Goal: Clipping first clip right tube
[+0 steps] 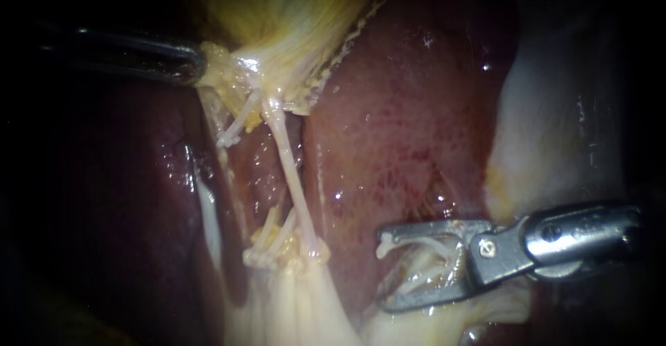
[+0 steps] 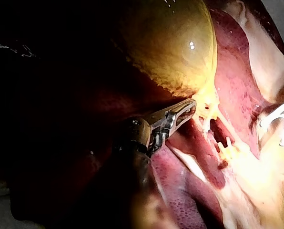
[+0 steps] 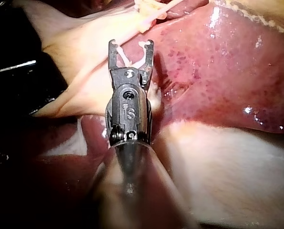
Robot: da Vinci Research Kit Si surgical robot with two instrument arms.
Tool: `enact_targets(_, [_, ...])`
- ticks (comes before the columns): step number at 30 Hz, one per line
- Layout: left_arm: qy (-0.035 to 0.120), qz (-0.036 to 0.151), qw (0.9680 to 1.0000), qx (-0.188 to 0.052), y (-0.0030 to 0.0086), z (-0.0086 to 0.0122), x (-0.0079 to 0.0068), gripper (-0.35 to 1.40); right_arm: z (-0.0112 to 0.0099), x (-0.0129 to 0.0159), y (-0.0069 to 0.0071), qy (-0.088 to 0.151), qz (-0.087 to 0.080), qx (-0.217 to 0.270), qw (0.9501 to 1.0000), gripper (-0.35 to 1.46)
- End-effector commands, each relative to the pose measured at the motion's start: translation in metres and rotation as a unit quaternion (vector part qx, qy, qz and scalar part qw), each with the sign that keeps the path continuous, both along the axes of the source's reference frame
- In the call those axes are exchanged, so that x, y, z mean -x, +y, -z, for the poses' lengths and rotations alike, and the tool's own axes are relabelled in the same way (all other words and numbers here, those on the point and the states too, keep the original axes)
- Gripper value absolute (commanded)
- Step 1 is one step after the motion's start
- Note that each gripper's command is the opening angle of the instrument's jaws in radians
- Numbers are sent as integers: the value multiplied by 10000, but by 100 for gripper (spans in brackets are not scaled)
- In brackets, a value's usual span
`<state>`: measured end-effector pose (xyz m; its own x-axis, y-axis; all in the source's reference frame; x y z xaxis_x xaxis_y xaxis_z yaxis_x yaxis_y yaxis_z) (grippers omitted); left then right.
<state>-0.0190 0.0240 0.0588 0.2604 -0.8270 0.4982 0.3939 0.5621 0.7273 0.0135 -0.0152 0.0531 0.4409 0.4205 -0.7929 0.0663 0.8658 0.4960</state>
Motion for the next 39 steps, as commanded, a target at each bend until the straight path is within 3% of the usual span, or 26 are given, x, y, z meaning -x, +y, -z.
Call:
enact_targets(1, [4, 1, 10000, 4, 0, 0, 0, -35, -1, -2, 4, 10, 7, -24, 10000, 49])
enact_targets(17, [19, 18, 10000, 15, -2, 0, 2, -35, -18, -36, 24, -118, -277, -528, 9982, 50])
enact_targets(32, [14, 11, 10000, 12, -3, 0, 2, -35, -47, -61, 30, -235, -319, -852, 9956, 50])
enact_targets(36, [14, 12, 10000, 13, -3, 0, 2, -35, -56, -70, 26, -212, -261, -995, 9945, 50])
enact_targets(39, [15, 13, 10000, 14, -3, -1, 3, -35, -59, -79, 25, -13, -339, -1378, 9899, 50])
